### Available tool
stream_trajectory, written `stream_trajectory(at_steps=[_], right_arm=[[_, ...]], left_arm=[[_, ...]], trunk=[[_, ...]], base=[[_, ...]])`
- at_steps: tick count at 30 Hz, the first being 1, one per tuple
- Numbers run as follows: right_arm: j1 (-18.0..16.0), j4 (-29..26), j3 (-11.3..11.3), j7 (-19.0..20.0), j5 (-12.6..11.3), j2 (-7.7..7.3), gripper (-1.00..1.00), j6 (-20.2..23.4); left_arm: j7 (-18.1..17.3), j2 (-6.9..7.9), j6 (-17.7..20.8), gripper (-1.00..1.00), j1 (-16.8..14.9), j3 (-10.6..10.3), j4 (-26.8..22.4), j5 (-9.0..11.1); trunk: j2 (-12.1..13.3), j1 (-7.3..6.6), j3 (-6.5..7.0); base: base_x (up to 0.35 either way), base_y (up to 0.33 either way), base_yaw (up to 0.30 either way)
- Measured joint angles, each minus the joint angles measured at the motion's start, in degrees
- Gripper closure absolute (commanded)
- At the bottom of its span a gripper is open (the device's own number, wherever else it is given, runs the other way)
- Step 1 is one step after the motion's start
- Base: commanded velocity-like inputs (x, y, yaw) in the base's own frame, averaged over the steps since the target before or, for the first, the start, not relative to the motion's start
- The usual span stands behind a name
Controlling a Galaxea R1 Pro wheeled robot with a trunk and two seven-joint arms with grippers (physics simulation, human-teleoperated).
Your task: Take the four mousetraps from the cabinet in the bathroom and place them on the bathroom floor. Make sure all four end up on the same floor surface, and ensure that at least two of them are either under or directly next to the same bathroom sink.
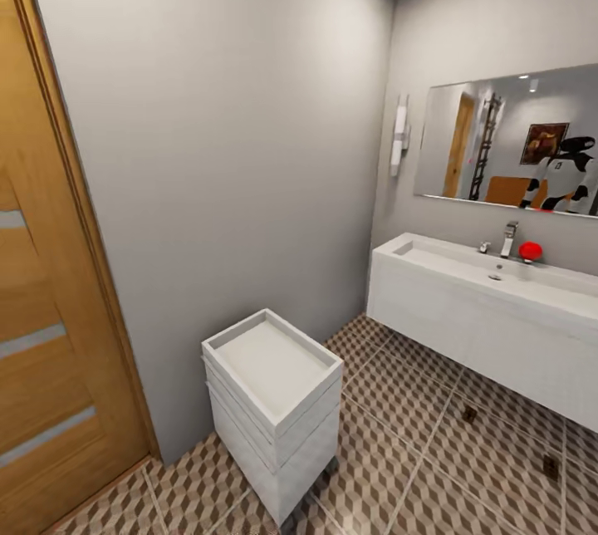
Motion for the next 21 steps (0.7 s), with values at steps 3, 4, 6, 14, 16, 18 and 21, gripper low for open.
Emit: stream_trajectory(at_steps=[3, 4, 6, 14, 16, 18, 21], right_arm=[[0.0, 0.0, 0.0, 0.0, 0.0, 0.01, -1.0, 0.0], [0.0, 0.0, 0.0, 0.0, 0.0, 0.0, -1.0, -0.1], [0.0, 0.0, 0.0, 0.0, 0.0, -0.01, -1.0, -0.1], [0.0, 0.0, 0.0, 0.1, 0.0, -0.08, -1.0, 0.0], [0.0, 0.0, 0.0, 0.1, 0.0, -0.07, -1.0, 0.0], [0.0, 0.0, 0.0, 0.1, 0.0, -0.06, -1.0, 0.1], [0.0, 0.0, 0.0, 0.1, 0.0, 0.06, -1.0, 0.3]], left_arm=[[0.0, -0.01, 0.0, -1.0, 0.0, 0.0, 0.0, 0.0], [0.0, -0.01, 0.0, -1.0, 0.0, 0.0, 0.0, -0.1], [0.0, -0.02, 0.0, -1.0, 0.0, 0.0, 0.0, -0.1], [0.0, -0.01, 0.0, -1.0, 0.0, 0.0, -0.1, -0.1], [0.0, -0.01, 0.0, -1.0, 0.0, 0.0, -0.1, -0.1], [0.0, 0.0, 0.0, -1.0, 0.0, 0.0, -0.1, -0.1], [0.0, 0.01, 0.0, -1.0, 0.0, -0.1, -0.1, -0.1]], trunk=[[0.0, 0.0, -0.12], [0.0, 0.0, -0.16], [0.0, 0.0, -0.23], [0.0, 0.0, -0.55], [0.0, 0.0, -0.63], [0.0, 0.0, -0.7], [0.0, 0.0, -0.82]], base=[[0.0, 0.0, 0.293], [0.0, 0.0, 0.292], [0.0, 0.0, 0.292], [0.0, 0.0, 0.292], [0.0, 0.0, 0.292], [0.0, 0.0, 0.292], [0.0, 0.0, 0.292]])
